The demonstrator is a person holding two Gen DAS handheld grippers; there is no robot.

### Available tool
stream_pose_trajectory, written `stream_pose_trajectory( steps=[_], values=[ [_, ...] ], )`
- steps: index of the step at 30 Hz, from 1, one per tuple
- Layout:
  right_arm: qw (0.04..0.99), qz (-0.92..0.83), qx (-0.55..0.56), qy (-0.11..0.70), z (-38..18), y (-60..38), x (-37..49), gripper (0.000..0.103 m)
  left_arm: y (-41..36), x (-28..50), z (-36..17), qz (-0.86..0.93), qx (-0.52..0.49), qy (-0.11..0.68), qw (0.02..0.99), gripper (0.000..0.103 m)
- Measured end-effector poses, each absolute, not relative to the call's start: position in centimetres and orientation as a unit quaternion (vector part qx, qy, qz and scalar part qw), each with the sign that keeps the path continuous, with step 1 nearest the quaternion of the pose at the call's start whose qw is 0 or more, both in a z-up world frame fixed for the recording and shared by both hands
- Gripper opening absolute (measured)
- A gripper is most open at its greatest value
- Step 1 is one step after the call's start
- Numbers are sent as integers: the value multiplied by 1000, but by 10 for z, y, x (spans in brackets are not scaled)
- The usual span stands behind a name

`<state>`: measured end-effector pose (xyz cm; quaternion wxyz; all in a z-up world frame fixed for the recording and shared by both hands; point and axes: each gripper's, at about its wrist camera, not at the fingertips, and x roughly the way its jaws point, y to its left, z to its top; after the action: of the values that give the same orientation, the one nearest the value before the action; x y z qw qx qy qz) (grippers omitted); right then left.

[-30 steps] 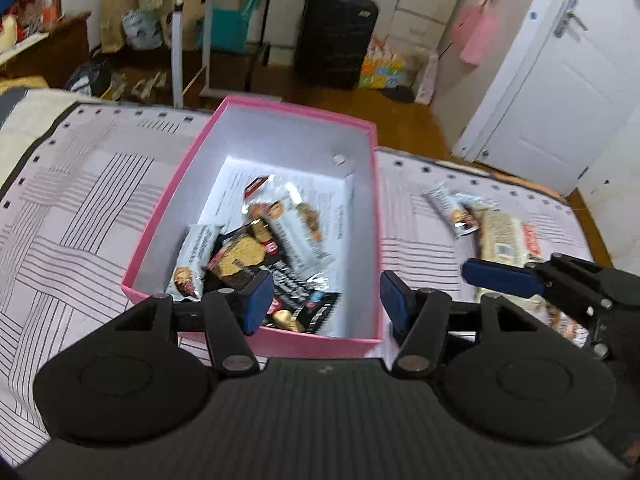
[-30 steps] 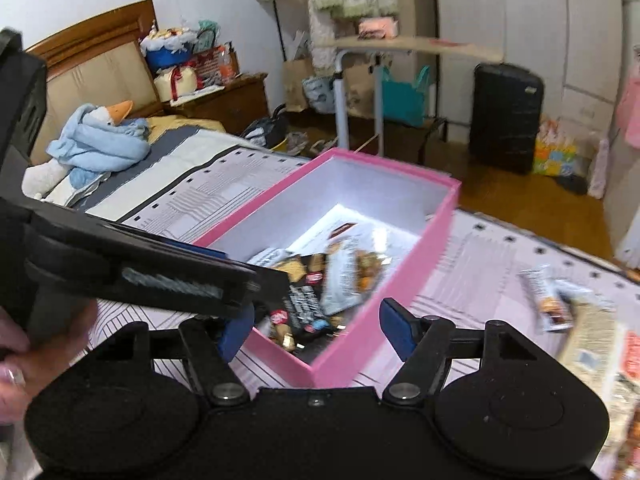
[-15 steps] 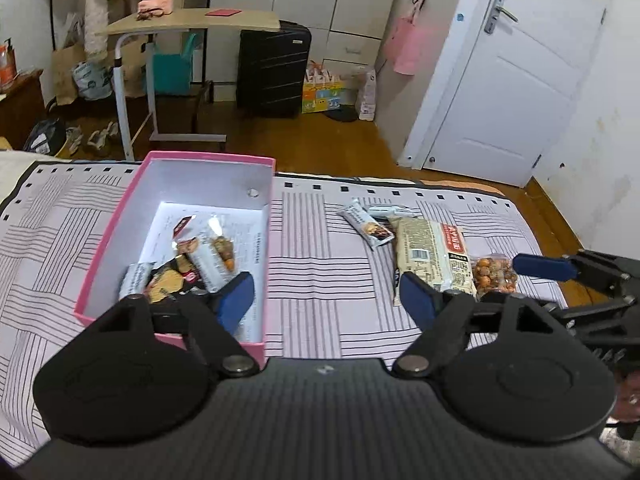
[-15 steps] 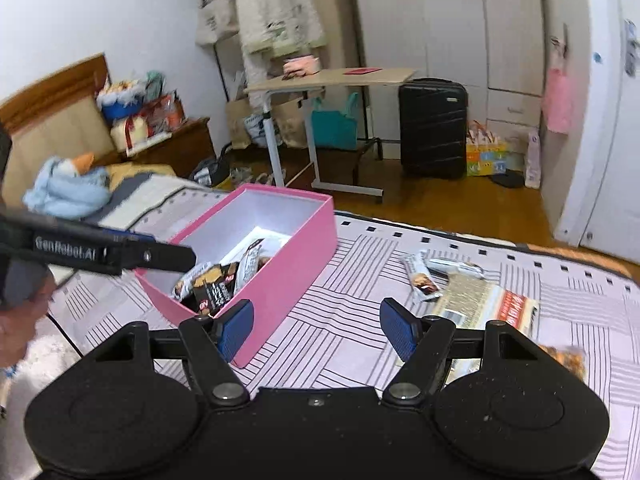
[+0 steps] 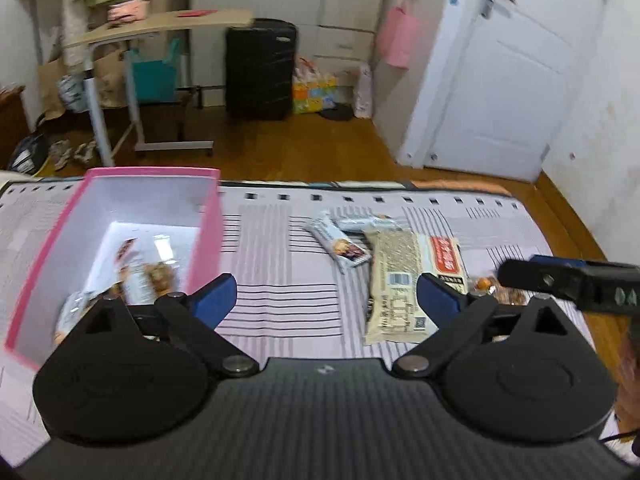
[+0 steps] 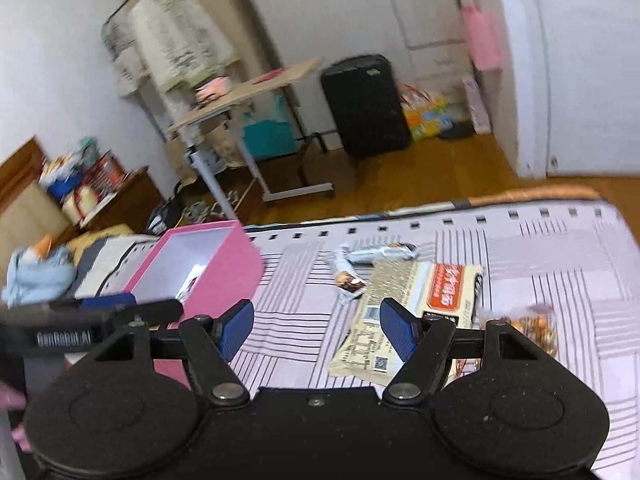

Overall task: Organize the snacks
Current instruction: 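Move both tools to the beige noodle bag on the bed, then close the left tool on the noodle bag while the right tool grips its other end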

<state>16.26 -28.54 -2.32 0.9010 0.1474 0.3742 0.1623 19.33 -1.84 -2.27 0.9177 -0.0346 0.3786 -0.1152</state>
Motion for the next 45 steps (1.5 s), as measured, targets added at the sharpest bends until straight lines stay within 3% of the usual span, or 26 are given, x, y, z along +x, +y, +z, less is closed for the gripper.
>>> stream_pose_trajectory(
  steps=[5,16,33,34,36,38,41,45],
  values=[
    [906,161,194,340,-57,-310,171,74,-46,215,-49,-142,-32,405,902,96],
    [874,118,249,400,-111,-325,196,74,-54,248,-115,-176,-122,424,880,94],
    [860,59,197,468,-160,-316,215,73,-66,282,-173,-192,-143,418,876,93],
    [861,55,186,470,-160,-313,214,74,-68,284,-175,-194,-142,420,875,92],
    [864,57,160,475,-162,-306,210,74,-73,286,-179,-195,-139,424,874,72],
    [864,71,128,481,-168,-299,207,76,-79,291,-187,-195,-134,440,866,60],
    [868,88,79,482,-170,-287,208,85,-82,298,-194,-208,-166,442,856,54],
    [871,106,10,480,-178,-271,209,92,-90,301,-196,-217,-151,441,858,53]
  ],
)
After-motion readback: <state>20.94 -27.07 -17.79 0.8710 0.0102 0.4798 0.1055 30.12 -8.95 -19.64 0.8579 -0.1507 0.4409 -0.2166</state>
